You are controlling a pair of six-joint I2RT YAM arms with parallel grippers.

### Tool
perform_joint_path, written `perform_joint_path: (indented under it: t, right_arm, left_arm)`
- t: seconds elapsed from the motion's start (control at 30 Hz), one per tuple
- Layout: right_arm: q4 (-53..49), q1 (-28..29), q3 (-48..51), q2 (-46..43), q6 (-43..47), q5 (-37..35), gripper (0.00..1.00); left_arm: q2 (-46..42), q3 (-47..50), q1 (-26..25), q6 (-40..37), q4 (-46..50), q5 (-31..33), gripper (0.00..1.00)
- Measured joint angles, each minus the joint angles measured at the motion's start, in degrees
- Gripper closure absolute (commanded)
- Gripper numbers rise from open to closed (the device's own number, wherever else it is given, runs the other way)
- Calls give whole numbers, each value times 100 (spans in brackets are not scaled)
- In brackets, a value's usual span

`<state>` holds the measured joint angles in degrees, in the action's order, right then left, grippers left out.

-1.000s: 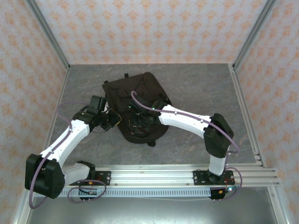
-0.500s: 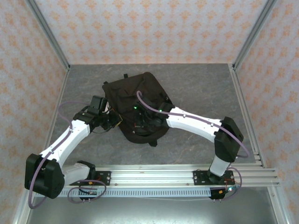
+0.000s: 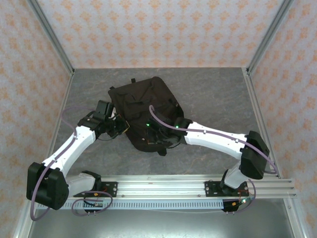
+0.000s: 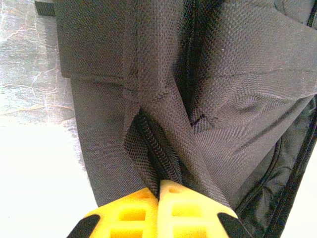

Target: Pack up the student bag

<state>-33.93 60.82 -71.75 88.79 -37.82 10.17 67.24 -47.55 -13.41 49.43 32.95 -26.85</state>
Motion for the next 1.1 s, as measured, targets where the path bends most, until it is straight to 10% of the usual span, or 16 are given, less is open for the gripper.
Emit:
perform_joint_path:
  t: [0.8,1.1]
  right_arm:
    - [-601,-522,544,-807,605,-811,100]
    - [-286,-592,190,-378,461,-96,100]
  left_arm:
    - [-90,-9,299,-37,111,-79,100]
    - [144,-439,605,-382,699,55,100]
